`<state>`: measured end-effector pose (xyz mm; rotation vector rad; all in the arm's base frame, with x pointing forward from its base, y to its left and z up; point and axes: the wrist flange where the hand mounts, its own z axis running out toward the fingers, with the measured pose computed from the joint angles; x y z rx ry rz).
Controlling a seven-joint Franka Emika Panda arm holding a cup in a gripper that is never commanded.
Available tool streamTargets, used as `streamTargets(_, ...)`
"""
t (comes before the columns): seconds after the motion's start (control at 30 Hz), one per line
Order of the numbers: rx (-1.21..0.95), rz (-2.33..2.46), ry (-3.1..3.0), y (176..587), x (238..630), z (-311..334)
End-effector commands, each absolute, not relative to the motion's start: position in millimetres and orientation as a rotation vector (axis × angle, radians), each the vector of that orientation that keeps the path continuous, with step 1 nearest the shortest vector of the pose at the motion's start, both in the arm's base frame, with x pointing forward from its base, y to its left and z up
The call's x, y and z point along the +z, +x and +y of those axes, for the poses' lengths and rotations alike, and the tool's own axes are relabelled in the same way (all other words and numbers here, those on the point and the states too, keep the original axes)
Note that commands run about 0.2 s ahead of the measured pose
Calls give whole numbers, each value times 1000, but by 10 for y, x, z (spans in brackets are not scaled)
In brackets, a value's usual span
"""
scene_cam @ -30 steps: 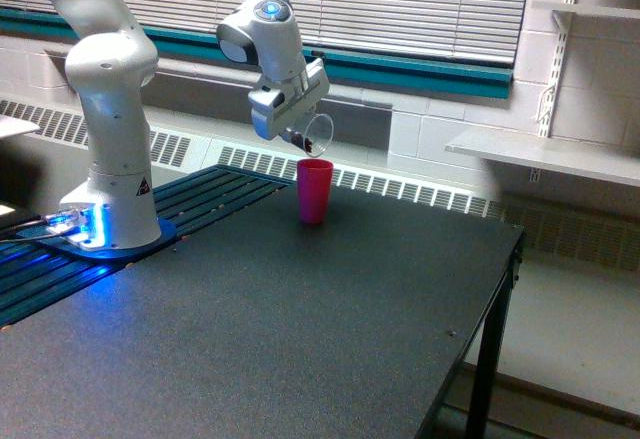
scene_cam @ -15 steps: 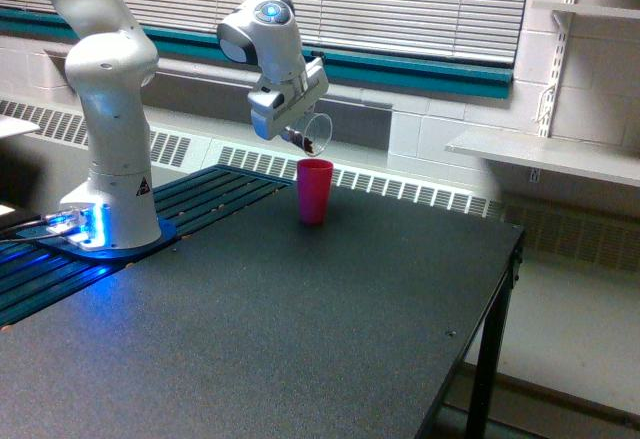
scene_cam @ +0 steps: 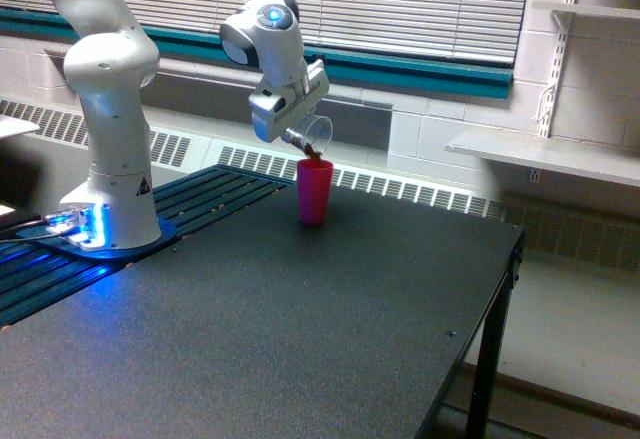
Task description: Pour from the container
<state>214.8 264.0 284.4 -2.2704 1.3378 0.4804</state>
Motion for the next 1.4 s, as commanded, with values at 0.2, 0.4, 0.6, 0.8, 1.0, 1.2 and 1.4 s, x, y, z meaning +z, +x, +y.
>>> streamTargets(0.2, 512, 1285, -2271, 2214, 2839, 2654)
streamTargets(0.4, 527, 1270, -2270, 2223, 2840, 2690)
streamTargets(0.6, 527, 1263, -2268, 2237, 2849, 2717)
streamTargets(0.8, 514, 1260, -2271, 2249, 2864, 2732)
streamTargets(1.0, 482, 1264, -2283, 2269, 2894, 2734)
streamTargets(1.2, 437, 1267, -2303, 2286, 2939, 2734)
streamTargets(1.4, 413, 1269, -2327, 2272, 2951, 2727)
